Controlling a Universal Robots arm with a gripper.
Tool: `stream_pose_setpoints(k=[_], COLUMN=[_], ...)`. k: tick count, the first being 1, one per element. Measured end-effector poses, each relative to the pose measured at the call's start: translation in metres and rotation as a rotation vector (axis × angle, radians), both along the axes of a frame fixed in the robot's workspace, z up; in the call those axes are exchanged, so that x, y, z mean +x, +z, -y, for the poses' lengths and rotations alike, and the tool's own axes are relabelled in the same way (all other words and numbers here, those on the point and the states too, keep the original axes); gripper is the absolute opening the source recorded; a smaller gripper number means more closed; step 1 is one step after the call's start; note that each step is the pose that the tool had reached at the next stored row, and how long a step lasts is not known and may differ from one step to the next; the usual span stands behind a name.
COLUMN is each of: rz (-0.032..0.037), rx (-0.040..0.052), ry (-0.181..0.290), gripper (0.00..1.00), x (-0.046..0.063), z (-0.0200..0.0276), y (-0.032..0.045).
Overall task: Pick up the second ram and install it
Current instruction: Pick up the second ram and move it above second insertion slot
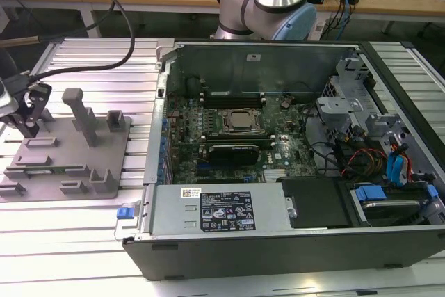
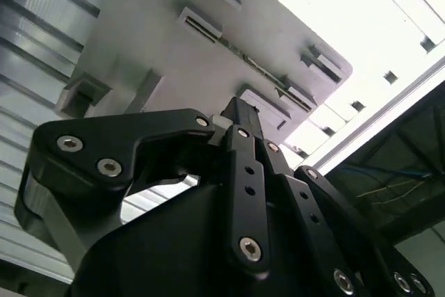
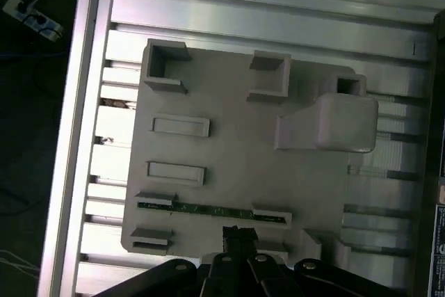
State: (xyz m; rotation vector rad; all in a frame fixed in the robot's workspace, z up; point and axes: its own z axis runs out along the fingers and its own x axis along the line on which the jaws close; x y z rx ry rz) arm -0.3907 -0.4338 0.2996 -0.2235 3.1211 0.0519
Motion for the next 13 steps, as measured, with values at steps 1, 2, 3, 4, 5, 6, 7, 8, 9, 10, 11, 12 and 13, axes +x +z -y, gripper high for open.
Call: stream_pose_setpoints(k=[1,2,3,4,5,6,7,8,9,10,11,12,13], rz=[-0.0001,-0.0002,-0.0005,-0.0007,-0.0009,-0.0012,-0.0016,-0.0018,-0.0020,-0.0023,-0.0025,-0.0026,-0.0028], rx=[-0.0020,-0.0051,-0.0087,-0.0108,-0.0143,-0.0173,-0.0192,-0.0206,-0.0221,-0.0239,-0.0248,-0.0256,-0.0266], ry=[0.031,0.070,0.112,0.140,0.184,0.222,0.262,0.301,0.349,0.393,0.417,0.435,0.460], gripper=[0.08,0.08,0.08,0.08,0.08,0.08,0.08,0.08,0.08,0.08,0.08,0.08,0.08], x=[0.0000,0.0000,0.0000,0.0000,0.0000,0.0000,0.0000,0.0000,0.0000,0.0000,0.0000,0.0000,0.0000], z=[0.0000,0.0000,0.0000,0.0000,0.0000,0.0000,0.0000,0.0000,0.0000,0.0000,0.0000,0.0000,0.0000], y=[-0.0001,-0.0002,-0.0004,-0.0005,-0.0008,-0.0010,-0.0012,-0.0015,-0.0020,-0.0024,-0.0025,-0.0027,-0.0029])
